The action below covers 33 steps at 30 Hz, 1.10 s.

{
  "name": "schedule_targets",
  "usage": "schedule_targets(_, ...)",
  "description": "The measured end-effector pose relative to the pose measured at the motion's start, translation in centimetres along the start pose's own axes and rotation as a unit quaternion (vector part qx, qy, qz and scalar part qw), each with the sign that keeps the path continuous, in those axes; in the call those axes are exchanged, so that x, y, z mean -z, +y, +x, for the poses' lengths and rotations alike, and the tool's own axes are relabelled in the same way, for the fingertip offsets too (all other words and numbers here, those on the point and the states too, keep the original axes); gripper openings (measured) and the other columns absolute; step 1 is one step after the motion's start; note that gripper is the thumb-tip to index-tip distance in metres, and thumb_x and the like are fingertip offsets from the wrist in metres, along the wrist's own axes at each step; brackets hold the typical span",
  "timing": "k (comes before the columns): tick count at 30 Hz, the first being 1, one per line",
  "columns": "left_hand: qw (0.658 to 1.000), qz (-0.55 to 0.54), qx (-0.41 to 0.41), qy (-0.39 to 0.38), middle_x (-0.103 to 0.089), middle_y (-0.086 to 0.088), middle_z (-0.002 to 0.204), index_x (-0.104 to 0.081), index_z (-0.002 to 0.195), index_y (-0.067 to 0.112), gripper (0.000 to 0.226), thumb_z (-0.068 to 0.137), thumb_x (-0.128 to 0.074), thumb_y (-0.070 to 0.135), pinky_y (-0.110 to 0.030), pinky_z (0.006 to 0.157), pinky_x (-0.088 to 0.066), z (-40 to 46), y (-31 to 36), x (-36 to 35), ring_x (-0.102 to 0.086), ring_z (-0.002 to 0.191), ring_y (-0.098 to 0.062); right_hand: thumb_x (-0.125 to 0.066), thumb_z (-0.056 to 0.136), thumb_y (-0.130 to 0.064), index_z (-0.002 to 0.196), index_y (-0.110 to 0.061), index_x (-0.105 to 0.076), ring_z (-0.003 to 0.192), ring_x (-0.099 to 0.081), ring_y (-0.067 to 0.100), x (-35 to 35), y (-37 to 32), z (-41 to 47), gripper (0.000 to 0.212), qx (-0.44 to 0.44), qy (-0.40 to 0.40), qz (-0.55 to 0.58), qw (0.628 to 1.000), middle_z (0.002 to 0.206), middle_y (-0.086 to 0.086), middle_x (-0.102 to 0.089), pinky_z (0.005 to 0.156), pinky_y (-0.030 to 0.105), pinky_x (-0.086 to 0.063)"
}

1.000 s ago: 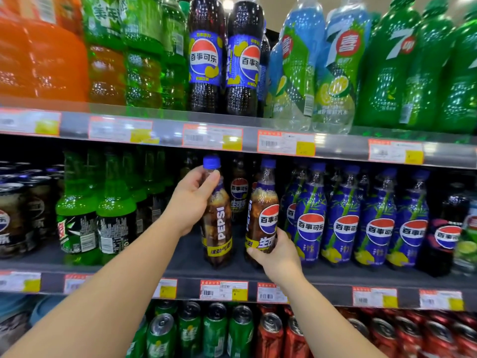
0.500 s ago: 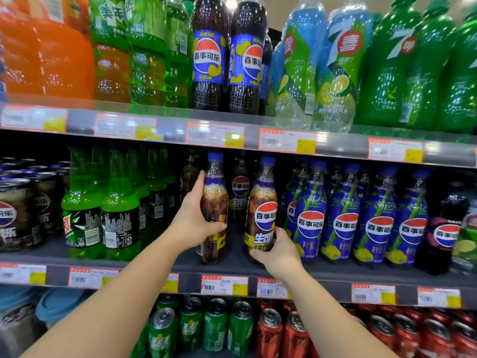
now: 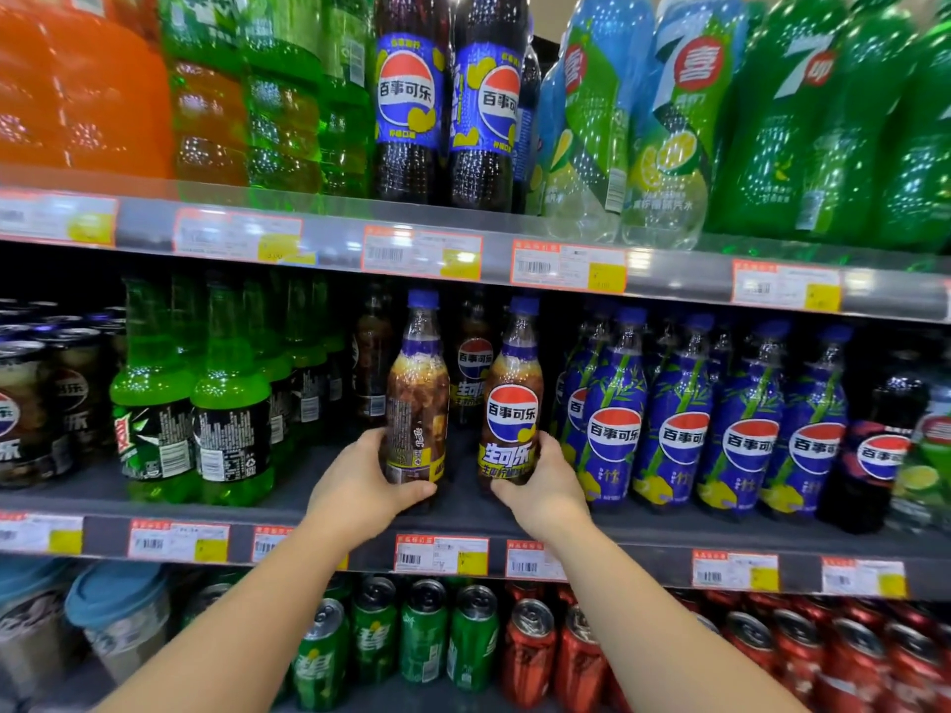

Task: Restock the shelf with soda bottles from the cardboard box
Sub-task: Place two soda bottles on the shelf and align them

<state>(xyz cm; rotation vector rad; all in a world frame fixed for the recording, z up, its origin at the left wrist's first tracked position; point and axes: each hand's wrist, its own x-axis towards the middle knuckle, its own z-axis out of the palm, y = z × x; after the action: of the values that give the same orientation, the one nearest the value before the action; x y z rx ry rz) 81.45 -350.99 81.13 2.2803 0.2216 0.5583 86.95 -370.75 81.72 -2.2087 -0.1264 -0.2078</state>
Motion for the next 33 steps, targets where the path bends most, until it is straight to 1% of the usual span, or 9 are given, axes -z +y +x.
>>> schedule_targets(2, 1.000, -0.003, 0.003, 0.017, -0.066, 0.010, 0.110, -0.050, 0.126, 0.029, 0.073, 0.062, -0.082, 0.045, -0.028, 0.075, -0.045, -0.1, -0.1, -0.3, -0.059, 0.090, -0.009, -0.079, 0.075, -0.032, 0.141, -0.021, -0.035, 0.116, -0.057, 0.023, 0.2, -0.1, 0.2, 0.080, 0.005, 0.000, -0.015, 1.000, 0.129, -0.001, -0.060, 0.095, 0.036, -0.047)
schedule_targets(4, 0.999, -0.008, -0.001, 0.033, -0.067, 0.011, 0.108, -0.051, 0.124, 0.029, 0.069, 0.064, -0.082, 0.043, -0.028, 0.074, -0.044, -0.3, -0.1, -0.6, -0.057, 0.087, -0.008, -0.081, 0.073, -0.034, 0.131, -0.020, -0.044, 0.112, -0.059, 0.023, 0.1, -0.3, 0.5, 0.070, 0.006, -0.001, -0.030, 1.000, 0.124, -0.001, -0.063, 0.093, 0.036, -0.049)
schedule_targets(6, 0.999, -0.003, 0.003, 0.037, -0.067, 0.011, 0.109, -0.050, 0.125, 0.030, 0.069, 0.064, -0.081, 0.045, -0.028, 0.074, -0.045, -0.3, -0.2, -0.8, -0.059, 0.089, -0.010, -0.081, 0.073, -0.033, 0.125, -0.020, -0.048, 0.109, -0.060, 0.023, -0.3, -0.5, 1.1, 0.063, 0.004, 0.001, -0.026, 1.000, 0.120, -0.001, -0.064, 0.092, 0.037, -0.050)
schedule_targets(10, 0.999, 0.015, 0.010, 0.037, -0.068, 0.011, 0.112, -0.046, 0.127, 0.034, 0.074, 0.064, -0.077, 0.054, -0.035, 0.083, -0.051, -0.3, -0.3, -0.8, -0.063, 0.101, -0.017, -0.080, 0.075, -0.027, 0.125, -0.017, -0.049, 0.111, -0.059, 0.024, -1.0, -0.7, 2.4, 0.060, 0.005, 0.006, -0.010, 1.000, 0.121, 0.003, -0.064, 0.095, 0.036, -0.049)
schedule_targets(13, 0.999, 0.031, 0.008, 0.035, -0.069, 0.010, 0.111, -0.045, 0.128, 0.033, 0.073, 0.066, -0.075, 0.055, -0.033, 0.082, -0.050, -0.3, -0.4, -0.8, -0.064, 0.102, -0.017, -0.080, 0.076, -0.022, 0.123, -0.014, -0.050, 0.112, -0.059, 0.025, -1.4, -0.6, 3.6, 0.056, -0.010, 0.025, 0.011, 1.000, 0.121, 0.006, -0.064, 0.096, 0.036, -0.048)
schedule_targets(18, 0.998, 0.040, 0.003, 0.038, -0.070, 0.010, 0.109, -0.045, 0.129, 0.034, 0.071, 0.067, -0.075, 0.055, -0.030, 0.078, -0.049, -0.4, -0.3, -0.7, -0.064, 0.102, -0.017, -0.075, 0.079, -0.015, 0.135, -0.011, -0.038, 0.115, -0.057, 0.032, -2.0, -0.5, 5.2, 0.067, -0.041, 0.056, 0.042, 0.997, 0.125, 0.013, -0.061, 0.099, 0.039, -0.047)
schedule_targets(21, 0.998, 0.048, 0.003, 0.035, -0.069, 0.009, 0.109, -0.045, 0.129, 0.034, 0.070, 0.069, -0.074, 0.055, -0.030, 0.076, -0.048, -0.4, -0.2, -0.6, -0.063, 0.103, -0.018, -0.077, 0.078, -0.016, 0.139, -0.008, -0.032, 0.116, -0.057, 0.034, -2.5, -0.5, 5.5, 0.076, -0.053, 0.061, 0.071, 0.994, 0.127, 0.015, -0.059, 0.098, 0.039, -0.047)
schedule_targets(27, 0.999, 0.039, -0.003, 0.034, -0.069, 0.011, 0.108, -0.046, 0.127, 0.035, 0.067, 0.069, -0.075, 0.052, -0.029, 0.072, -0.045, -0.2, -0.5, -0.7, -0.063, 0.101, -0.016, -0.070, 0.084, -0.016, 0.133, -0.008, -0.036, 0.119, -0.055, 0.034, -2.5, -0.4, 6.0, 0.060, -0.058, 0.051, 0.063, 0.995, 0.129, 0.016, -0.058, 0.098, 0.038, -0.044)
schedule_targets(33, 0.999, 0.028, -0.007, 0.030, -0.069, 0.013, 0.106, -0.046, 0.127, 0.035, 0.068, 0.068, -0.075, 0.052, -0.031, 0.077, -0.050, 0.0, -0.8, -0.9, -0.064, 0.099, -0.014, -0.067, 0.087, -0.018, 0.142, -0.011, -0.030, 0.122, -0.053, 0.033, -2.4, 0.1, 6.5, 0.066, -0.045, 0.041, 0.053, 0.997, 0.132, 0.014, -0.056, 0.100, 0.038, -0.043)
